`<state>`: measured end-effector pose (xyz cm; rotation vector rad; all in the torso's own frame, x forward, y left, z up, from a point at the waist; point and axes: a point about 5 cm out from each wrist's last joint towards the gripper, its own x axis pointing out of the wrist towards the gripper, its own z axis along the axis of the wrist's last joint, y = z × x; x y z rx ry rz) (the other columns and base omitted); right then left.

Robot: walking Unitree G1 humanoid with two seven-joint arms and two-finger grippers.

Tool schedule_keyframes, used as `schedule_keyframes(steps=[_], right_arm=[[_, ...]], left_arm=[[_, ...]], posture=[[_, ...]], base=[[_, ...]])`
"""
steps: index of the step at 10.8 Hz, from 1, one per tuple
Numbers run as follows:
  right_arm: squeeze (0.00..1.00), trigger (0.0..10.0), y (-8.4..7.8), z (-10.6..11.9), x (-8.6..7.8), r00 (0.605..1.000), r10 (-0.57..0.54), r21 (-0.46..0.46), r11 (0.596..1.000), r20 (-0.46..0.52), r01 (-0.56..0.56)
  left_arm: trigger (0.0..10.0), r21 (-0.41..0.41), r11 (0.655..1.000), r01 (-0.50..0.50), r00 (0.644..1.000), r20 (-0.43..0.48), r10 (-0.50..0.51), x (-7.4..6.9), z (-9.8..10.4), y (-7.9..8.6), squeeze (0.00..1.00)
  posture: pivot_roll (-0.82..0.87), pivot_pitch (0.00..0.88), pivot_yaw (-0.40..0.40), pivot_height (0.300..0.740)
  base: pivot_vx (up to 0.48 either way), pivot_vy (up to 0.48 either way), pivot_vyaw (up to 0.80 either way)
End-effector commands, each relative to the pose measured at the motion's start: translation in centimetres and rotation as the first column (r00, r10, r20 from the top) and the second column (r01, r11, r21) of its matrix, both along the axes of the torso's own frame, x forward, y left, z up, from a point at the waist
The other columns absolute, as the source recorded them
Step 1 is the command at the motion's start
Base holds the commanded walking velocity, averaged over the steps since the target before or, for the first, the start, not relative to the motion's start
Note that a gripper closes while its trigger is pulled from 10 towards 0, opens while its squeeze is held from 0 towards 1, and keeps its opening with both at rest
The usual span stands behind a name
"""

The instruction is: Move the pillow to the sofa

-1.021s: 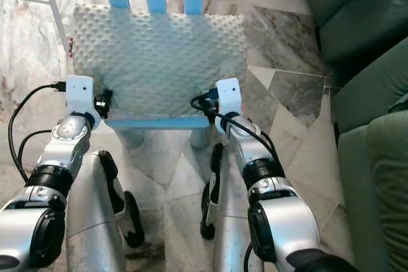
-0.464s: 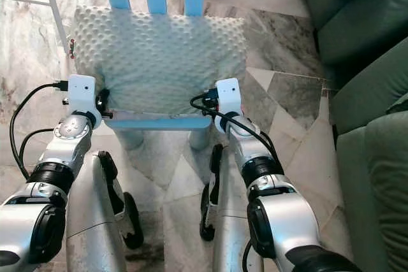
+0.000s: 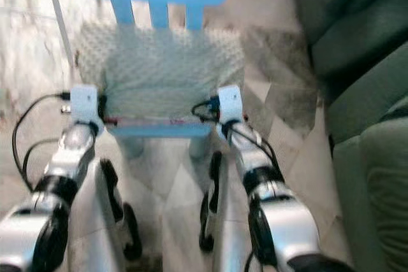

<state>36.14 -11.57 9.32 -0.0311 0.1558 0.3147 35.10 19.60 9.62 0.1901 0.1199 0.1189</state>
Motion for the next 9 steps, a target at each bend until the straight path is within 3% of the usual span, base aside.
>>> schedule_keyframes(steps=[1, 2, 4, 5, 8, 9], right_arm=[[0.00, 0.0, -1.9, -0.5, -0.8, 0.997, -0.067, 0.013, 0.998, 0.048, 0.066], [0.00, 0.0, -2.4, -1.0, -1.9, 0.993, -0.081, 0.020, 0.997, 0.085, 0.079], [0.00, 0.0, -3.0, -1.5, -5.2, 0.972, -0.113, 0.014, 0.994, 0.207, 0.113], [0.00, 0.0, -3.9, -0.9, -6.5, 0.945, -0.188, -0.022, 0.979, 0.267, 0.201], [0.00, 0.0, -5.0, 0.4, -9.1, 0.912, -0.240, -0.040, 0.963, 0.333, 0.268], [0.00, 4.1, -5.3, 0.0, -10.3, 0.916, -0.254, -0.054, 0.957, 0.310, 0.283]], left_arm=[[0.0, 0.021, 0.998, -0.056, 0.996, 0.070, 0.055, -1.0, 0.4, 1.1, 0.00], [0.0, 0.032, 0.998, -0.054, 0.992, 0.119, 0.050, -1.9, 0.6, 1.0, 0.00], [0.0, 0.048, 0.998, -0.034, 0.974, 0.228, 0.022, -5.5, 1.4, 0.3, 0.00], [0.0, 0.045, 0.999, -0.026, 0.965, 0.263, 0.013, -7.1, 1.7, -0.3, 0.00], [0.0, 0.077, 0.996, 0.036, 0.969, 0.240, -0.054, -9.6, 1.6, -0.9, 0.00], [4.5, 0.088, 0.995, 0.049, 0.971, 0.228, -0.068, -10.1, 1.7, -1.0, 0.00]], posture=[[-0.02, 0.110, -0.075, 0.521], [-0.01, 0.078, -0.072, 0.521], [0.00, 0.025, -0.057, 0.521], [0.01, 0.005, -0.036, 0.521], [-0.01, 0.000, -0.030, 0.521], [0.00, 0.000, -0.032, 0.521]], base=[[0.000, 0.000, 0.00], [0.000, 0.000, 0.00], [0.000, 0.000, 0.00], [0.000, 0.000, 0.00], [0.000, 0.000, 0.00], [0.000, 0.000, 0.00]])
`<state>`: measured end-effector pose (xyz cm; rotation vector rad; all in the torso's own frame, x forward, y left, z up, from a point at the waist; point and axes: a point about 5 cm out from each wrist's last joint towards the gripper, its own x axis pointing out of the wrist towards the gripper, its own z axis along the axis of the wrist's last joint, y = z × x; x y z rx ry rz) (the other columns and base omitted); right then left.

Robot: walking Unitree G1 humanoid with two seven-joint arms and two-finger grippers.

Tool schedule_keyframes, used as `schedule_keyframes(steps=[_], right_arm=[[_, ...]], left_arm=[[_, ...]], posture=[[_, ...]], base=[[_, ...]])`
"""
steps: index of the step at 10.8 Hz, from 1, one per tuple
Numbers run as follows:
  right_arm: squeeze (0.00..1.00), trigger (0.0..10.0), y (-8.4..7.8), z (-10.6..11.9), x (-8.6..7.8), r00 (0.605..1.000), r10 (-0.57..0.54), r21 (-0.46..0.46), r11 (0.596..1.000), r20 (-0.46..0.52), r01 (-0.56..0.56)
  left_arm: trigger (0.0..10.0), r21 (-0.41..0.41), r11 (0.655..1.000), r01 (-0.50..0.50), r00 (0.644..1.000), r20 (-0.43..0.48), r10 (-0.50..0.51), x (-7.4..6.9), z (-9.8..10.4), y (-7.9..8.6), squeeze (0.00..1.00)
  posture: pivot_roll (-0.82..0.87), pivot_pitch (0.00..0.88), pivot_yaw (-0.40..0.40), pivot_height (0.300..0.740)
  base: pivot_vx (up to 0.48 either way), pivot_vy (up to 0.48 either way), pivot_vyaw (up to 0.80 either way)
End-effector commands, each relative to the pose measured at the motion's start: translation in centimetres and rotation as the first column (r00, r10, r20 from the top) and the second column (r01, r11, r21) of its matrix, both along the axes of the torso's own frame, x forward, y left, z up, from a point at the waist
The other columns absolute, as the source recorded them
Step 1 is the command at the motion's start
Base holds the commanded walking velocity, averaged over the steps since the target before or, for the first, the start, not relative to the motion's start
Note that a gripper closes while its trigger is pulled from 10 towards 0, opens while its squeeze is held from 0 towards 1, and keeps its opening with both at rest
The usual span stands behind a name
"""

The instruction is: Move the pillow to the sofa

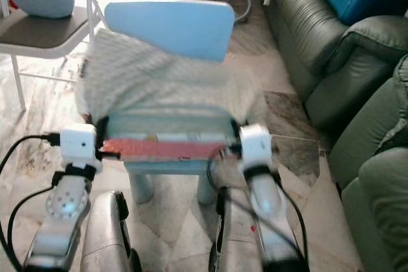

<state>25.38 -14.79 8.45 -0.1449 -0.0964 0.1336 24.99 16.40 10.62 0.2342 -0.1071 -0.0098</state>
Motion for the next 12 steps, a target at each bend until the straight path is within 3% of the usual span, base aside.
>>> schedule_keyframes(steps=[1, 3, 7, 12], right_arm=[[0.00, 10.0, -2.2, 0.2, -0.4, 0.994, -0.112, 0.003, 0.994, -0.009, 0.112], [0.00, 10.0, -1.8, 0.4, -0.5, 0.995, -0.098, 0.046, 0.994, -0.023, 0.099], [0.00, 10.0, -2.8, 1.4, 0.7, 0.993, -0.115, 0.045, 0.992, -0.031, 0.116], [0.00, 10.0, -2.8, 1.6, 1.1, 0.990, -0.135, 0.033, 0.990, -0.049, 0.137]], left_arm=[[10.0, 0.024, 0.996, -0.088, 0.996, 0.014, 0.088, -0.3, 0.6, 2.1, 0.00], [10.0, 0.027, 0.996, -0.087, 0.995, -0.056, 0.088, -0.2, -0.2, 1.1, 0.00], [10.0, -0.001, 0.997, -0.080, 0.993, -0.085, 0.080, 0.2, -0.3, 0.1, 0.00], [10.0, -0.026, 0.998, -0.049, 0.992, -0.119, 0.046, 0.6, -0.7, -0.7, 0.00]], posture=[[-0.01, 0.002, -0.033, 0.521], [-0.01, 0.007, -0.035, 0.541], [-0.02, 0.000, -0.032, 0.614], [-0.03, 0.000, -0.034, 0.697]], base=[[0.000, 0.000, 0.00], [0.000, 0.000, 0.00], [0.000, 0.000, 0.00], [0.000, 0.000, 0.00]])
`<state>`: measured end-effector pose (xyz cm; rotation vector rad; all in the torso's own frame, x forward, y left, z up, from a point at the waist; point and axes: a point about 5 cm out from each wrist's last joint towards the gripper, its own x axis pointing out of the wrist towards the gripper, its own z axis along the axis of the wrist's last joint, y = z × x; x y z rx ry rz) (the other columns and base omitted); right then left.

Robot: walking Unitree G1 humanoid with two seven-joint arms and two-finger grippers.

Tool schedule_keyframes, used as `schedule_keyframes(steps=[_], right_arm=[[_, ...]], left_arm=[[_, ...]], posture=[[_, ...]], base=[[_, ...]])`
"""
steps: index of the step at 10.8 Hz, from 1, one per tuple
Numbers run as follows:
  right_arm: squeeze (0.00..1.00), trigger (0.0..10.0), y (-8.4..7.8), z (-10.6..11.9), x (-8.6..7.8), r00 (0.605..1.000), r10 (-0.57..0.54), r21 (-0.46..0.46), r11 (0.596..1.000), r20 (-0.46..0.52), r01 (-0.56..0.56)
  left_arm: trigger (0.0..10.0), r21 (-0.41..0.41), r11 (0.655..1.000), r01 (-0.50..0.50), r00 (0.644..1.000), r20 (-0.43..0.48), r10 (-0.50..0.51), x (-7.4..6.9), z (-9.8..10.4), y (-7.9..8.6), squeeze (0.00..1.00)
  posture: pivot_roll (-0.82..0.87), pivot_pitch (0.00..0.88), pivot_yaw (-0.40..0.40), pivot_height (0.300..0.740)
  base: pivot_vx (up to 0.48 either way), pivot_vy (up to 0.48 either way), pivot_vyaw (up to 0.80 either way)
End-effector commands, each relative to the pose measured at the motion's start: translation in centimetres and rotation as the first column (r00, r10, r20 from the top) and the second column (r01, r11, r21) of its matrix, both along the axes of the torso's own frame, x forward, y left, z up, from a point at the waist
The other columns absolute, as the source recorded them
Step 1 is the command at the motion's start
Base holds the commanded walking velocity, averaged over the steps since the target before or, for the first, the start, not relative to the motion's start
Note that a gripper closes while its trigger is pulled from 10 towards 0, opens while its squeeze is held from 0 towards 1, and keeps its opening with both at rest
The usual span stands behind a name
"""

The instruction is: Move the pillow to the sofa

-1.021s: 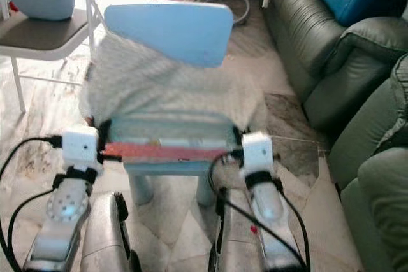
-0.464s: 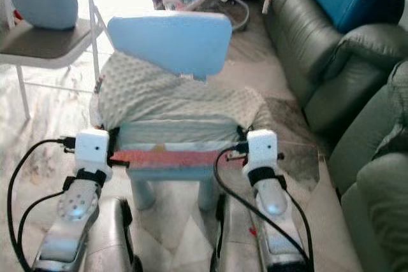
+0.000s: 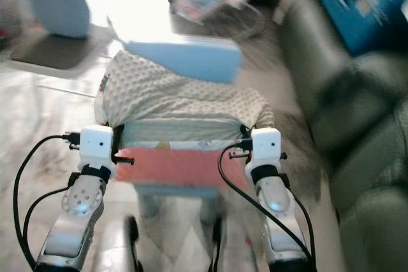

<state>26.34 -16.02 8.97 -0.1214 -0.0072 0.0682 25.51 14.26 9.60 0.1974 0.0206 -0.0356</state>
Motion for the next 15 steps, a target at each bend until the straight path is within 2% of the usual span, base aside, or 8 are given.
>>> schedule_keyframes(steps=[1, 2, 3, 5, 9, 14, 15], right_arm=[[0.00, 10.0, -1.2, 1.3, 0.2, 0.997, -0.062, -0.011, 0.998, 0.050, 0.062], [0.00, 10.0, -0.7, 1.4, -0.1, 0.998, -0.001, 0.008, 1.000, 0.059, 0.000], [0.00, 10.0, -1.0, 1.3, -0.1, 0.998, -0.037, 0.037, 0.999, 0.046, 0.035], [0.00, 10.0, -1.2, 1.5, 0.1, 0.997, -0.051, 0.030, 0.998, 0.053, 0.050], [0.00, 10.0, -0.9, 1.5, 0.2, 0.998, -0.040, 0.060, 0.998, 0.038, 0.038], [0.00, 10.0, -0.9, 0.9, 0.0, 0.999, -0.049, 0.071, 0.996, 0.006, 0.049], [0.00, 10.0, -0.9, 0.7, -0.1, 0.999, -0.048, 0.071, 0.996, -0.001, 0.048]], left_arm=[[10.0, 0.007, 0.998, -0.062, 0.998, -0.001, 0.062, 0.1, 0.0, 1.5, 0.00], [10.0, 0.006, 0.998, -0.063, 0.998, -0.003, 0.063, 0.2, 0.0, 1.5, 0.00], [10.0, 0.003, 0.999, -0.053, 0.999, -0.003, 0.053, 0.3, 0.0, 1.3, 0.00], [10.0, 0.000, 0.999, -0.050, 0.999, -0.006, 0.050, 0.5, 0.0, 1.1, 0.00], [10.0, -0.032, 0.999, -0.033, 0.999, -0.032, 0.032, 0.6, -0.5, 0.9, 0.00], [10.0, -0.078, 0.996, 0.033, 0.998, -0.047, -0.037, 0.5, -0.6, 0.2, 0.00], [10.0, -0.087, 0.995, 0.052, 0.997, -0.051, -0.056, 0.4, -0.6, 0.0, 0.00]], posture=[[-0.03, 0.000, -0.035, 0.697], [-0.03, 0.000, -0.036, 0.697], [-0.03, 0.000, -0.036, 0.706], [-0.03, 0.000, -0.039, 0.740], [-0.03, 0.000, -0.045, 0.740], [-0.04, 0.012, -0.042, 0.740], [-0.04, 0.018, -0.043, 0.740]], base=[[0.000, 0.000, 0.00], [0.000, 0.000, 0.00], [0.000, 0.000, 0.00], [0.000, 0.000, 0.00], [0.000, 0.000, 0.00], [0.000, 0.000, 0.00], [0.000, 0.469, 0.00]])
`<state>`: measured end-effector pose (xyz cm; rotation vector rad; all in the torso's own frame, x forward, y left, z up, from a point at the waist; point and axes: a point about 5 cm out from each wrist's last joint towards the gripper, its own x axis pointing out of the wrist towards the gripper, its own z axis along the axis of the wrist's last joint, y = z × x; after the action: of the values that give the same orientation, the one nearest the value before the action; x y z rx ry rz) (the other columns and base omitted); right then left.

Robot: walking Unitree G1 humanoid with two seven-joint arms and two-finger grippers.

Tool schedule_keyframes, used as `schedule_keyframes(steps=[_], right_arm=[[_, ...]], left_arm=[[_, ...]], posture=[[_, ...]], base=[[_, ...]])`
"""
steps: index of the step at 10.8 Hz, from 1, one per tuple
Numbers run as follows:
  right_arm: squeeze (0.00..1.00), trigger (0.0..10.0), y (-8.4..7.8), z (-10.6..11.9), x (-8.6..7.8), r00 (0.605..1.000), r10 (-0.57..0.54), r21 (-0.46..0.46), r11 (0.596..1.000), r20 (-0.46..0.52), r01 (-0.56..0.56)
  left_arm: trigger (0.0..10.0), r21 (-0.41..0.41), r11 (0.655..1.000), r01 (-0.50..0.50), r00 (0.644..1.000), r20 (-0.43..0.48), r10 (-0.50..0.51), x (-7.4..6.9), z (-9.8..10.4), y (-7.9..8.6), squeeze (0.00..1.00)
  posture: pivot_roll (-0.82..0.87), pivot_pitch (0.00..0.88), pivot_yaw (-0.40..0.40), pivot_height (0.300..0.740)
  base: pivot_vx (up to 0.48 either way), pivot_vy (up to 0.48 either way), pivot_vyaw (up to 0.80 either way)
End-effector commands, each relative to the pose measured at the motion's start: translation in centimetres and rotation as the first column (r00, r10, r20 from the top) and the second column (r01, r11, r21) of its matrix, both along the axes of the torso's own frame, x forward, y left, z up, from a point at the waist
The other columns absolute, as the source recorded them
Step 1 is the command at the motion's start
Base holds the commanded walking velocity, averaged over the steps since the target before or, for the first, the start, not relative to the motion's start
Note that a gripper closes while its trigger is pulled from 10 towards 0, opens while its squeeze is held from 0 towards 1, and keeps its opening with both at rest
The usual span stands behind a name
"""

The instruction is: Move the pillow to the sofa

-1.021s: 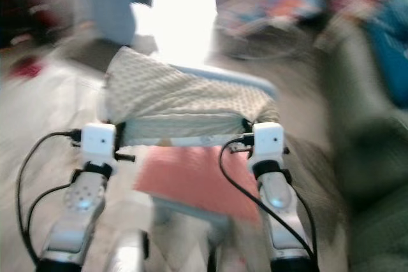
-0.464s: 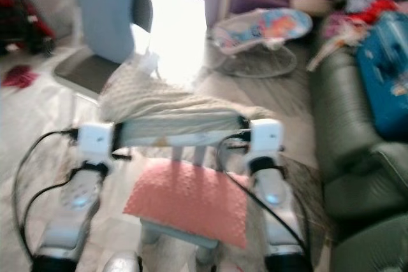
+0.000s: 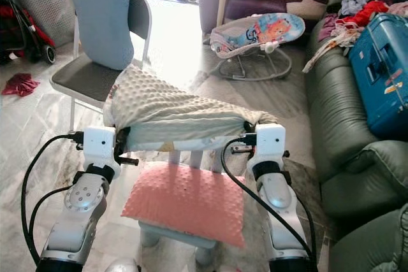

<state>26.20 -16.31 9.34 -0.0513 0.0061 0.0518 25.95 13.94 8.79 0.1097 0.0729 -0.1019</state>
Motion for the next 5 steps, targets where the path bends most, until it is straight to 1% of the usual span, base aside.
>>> schedule_keyframes(steps=[1, 5], right_arm=[[0.00, 10.0, -0.59, 0.29, 0.05, 1.000, -0.029, 0.000, 1.000, 0.010, 0.029], [0.00, 10.0, -0.49, 0.17, 0.32, 1.000, -0.022, -0.007, 1.000, -0.002, 0.022]], left_arm=[[10.0, 0.001, 1.000, 0.006, 1.000, 0.006, -0.006, -0.13, 0.22, 0.16, 0.00], [10.0, 0.006, 0.998, 0.066, 0.998, 0.007, -0.066, -0.30, 0.26, -0.46, 0.00]], posture=[[-0.04, 0.023, -0.043, 0.740], [-0.04, 0.031, -0.045, 0.740]], base=[[0.000, 0.469, 0.00], [0.000, 0.471, 0.00]])
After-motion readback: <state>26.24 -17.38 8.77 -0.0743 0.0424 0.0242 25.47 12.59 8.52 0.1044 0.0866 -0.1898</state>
